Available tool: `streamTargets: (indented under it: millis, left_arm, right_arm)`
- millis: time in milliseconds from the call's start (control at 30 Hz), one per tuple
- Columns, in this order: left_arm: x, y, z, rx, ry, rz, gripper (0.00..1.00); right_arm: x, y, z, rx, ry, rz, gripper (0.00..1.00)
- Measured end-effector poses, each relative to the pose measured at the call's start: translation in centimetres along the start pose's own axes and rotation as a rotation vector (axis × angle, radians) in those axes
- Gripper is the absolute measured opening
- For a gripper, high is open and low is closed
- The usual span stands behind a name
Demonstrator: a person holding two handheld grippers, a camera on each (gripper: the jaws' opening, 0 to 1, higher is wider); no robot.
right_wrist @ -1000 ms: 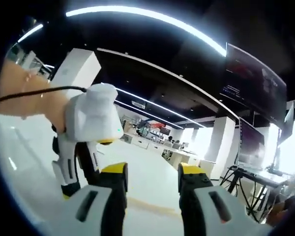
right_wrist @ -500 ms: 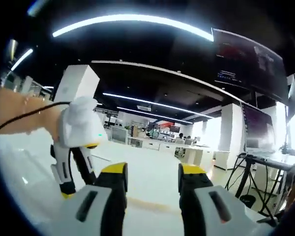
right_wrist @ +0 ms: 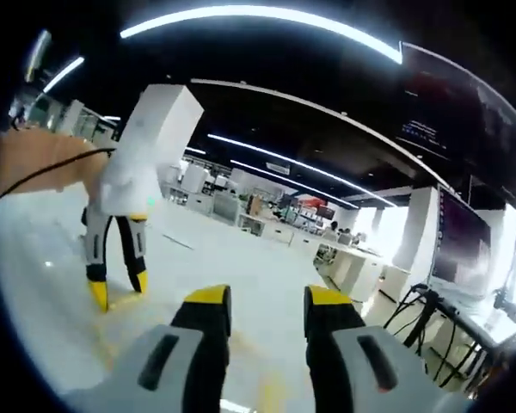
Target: Snap each plastic latch of the storage box into its locked position after aligning the lid with the box until every specified latch is closed and the lid sits flush.
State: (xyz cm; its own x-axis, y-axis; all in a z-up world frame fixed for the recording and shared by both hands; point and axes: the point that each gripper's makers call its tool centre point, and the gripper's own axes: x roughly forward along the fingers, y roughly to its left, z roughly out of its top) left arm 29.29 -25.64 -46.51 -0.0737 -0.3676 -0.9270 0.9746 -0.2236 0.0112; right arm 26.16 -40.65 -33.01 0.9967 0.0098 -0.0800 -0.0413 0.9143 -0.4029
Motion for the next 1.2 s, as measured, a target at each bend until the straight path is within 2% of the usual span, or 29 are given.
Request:
streamTargets:
  millis: [67,200,267,367,400,600,700,767,867,1033,1200]
  left_arm:
    - [0.0,-0.1,-0.2,-0.002,0.001,0.0,0.4]
    - [0.0,-0.1,-0.3,0.0,0.001,-0.001,0.4]
    - [-0.1,-0.3,-0.6,0.003,0.001,-0.003,0.4]
    - [-0.1,-0.3,-0.6,0.005,0.001,-0.004,0.4]
    - [-0.1,-0.3,-0.6,0.006,0.004,-0.005,0.4]
    - [0.0,-0.5,-0.5,0.008,0.011,-0.004,0.4]
    - [0.1,-0.5,-0.4,0.01,0.009,-0.008,0.4]
    - [0.1,-0.5,-0.3,0.01,0.012,-0.007,0.4]
    - [0.1,-0.5,-0.2,0.009,0.014,-0.007,0.4]
    - [0.1,-0.4,-0.2,0.006,0.009,-0.007,0.4]
    - [0.0,-0.4,-0.1,0.008,0.027,-0.005,0.4]
  right_arm:
    - [0.1,0.2,-0.9,-0.026,0.041,0.055,0.28]
    - [0.2,-0.2,-1.1,-0.027,0.048,0.055,0.28]
    - [0.1,-0.6,-3.1,-0.082,0.149,0.181,0.28]
    - [0.0,-0.9,-4.5,-0.17,0.208,0.23,0.28]
    - [-0.2,-0.8,-5.2,-0.205,0.236,0.269,0.28]
    - [-1.5,-0.7,-7.8,-0.28,0.32,0.443,0.31]
    - [-2.4,-0.5,-10.0,-0.313,0.417,0.558,0.34]
    - [-2.8,-0.5,-11.2,-0.353,0.482,0.604,0.34]
    - [-2.9,0.2,-12.0,-0.348,0.513,0.668,0.35]
    - [-2.3,0.0,-12.8,-0.366,0.553,0.706,0.36]
    - [-2.1,0.4,-13.5,-0.348,0.589,0.757,0.36]
